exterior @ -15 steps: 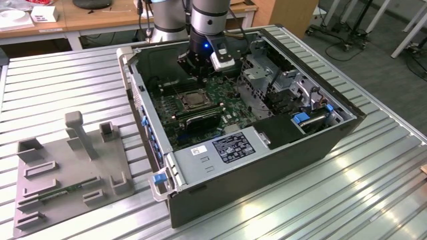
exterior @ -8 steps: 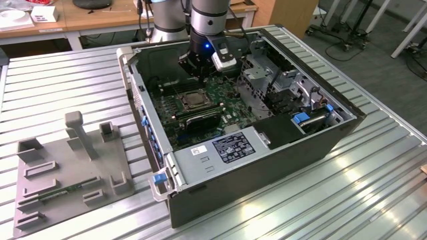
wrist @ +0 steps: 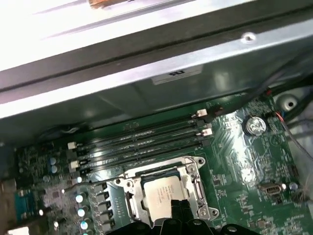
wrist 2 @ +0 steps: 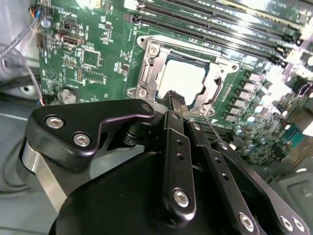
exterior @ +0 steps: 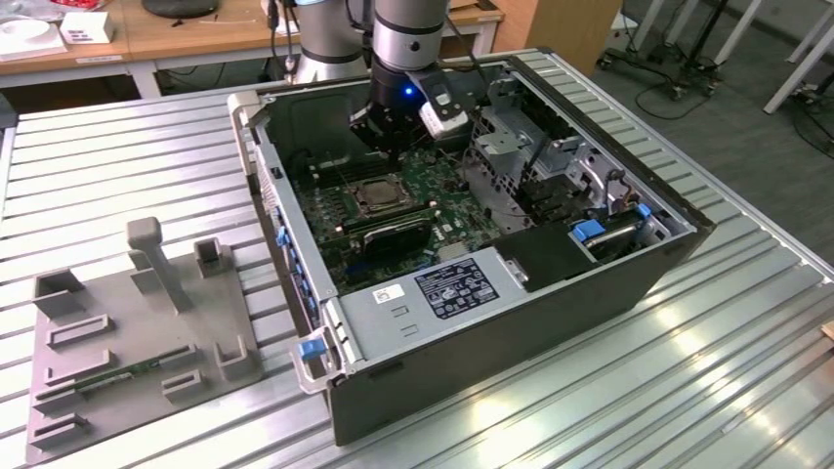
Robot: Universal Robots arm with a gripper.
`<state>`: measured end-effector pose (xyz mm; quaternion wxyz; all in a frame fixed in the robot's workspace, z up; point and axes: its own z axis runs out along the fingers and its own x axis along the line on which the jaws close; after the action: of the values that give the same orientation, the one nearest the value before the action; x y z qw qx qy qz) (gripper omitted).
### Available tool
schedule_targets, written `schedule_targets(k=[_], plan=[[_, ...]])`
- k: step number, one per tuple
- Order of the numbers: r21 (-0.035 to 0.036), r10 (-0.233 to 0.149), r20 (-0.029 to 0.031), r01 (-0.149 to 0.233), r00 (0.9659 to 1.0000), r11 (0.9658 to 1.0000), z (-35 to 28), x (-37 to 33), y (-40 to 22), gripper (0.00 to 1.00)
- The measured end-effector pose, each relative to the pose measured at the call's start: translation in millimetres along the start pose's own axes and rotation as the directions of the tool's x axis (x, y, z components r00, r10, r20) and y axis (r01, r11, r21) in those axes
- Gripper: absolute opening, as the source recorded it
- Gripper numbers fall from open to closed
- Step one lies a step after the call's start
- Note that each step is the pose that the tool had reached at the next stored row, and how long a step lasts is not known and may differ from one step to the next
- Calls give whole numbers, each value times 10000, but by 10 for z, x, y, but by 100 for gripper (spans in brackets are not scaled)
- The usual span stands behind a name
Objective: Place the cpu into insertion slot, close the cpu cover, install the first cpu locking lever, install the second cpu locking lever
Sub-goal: 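Close the cpu cover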
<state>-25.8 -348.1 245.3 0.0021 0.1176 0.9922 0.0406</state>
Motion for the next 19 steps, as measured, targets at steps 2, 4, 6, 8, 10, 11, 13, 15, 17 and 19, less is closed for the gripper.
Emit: schedule_targets(k=[2,4,6,8,10,11,13,15,17,19], plan=[[-8,-329,14,329,9995,9995,5,0,0,10],[-16,-655,32,655,9978,9979,10,0,-1,10],[-24,-990,57,990,9951,9951,15,0,-1,10],[-31,-1308,82,1308,9914,9914,20,0,-2,10],[-39,-1621,109,1622,9867,9868,26,0,-2,10],[-42,-1774,123,1774,9841,9841,28,0,-2,10],[-46,-2083,151,2084,9779,9780,33,0,-3,10],[-48,-2313,158,2314,9728,9729,34,0,-3,10],[-52,-2420,155,2421,9702,9702,35,1,-3,10],[-45,-2429,154,2430,9699,9700,36,1,-3,10]])
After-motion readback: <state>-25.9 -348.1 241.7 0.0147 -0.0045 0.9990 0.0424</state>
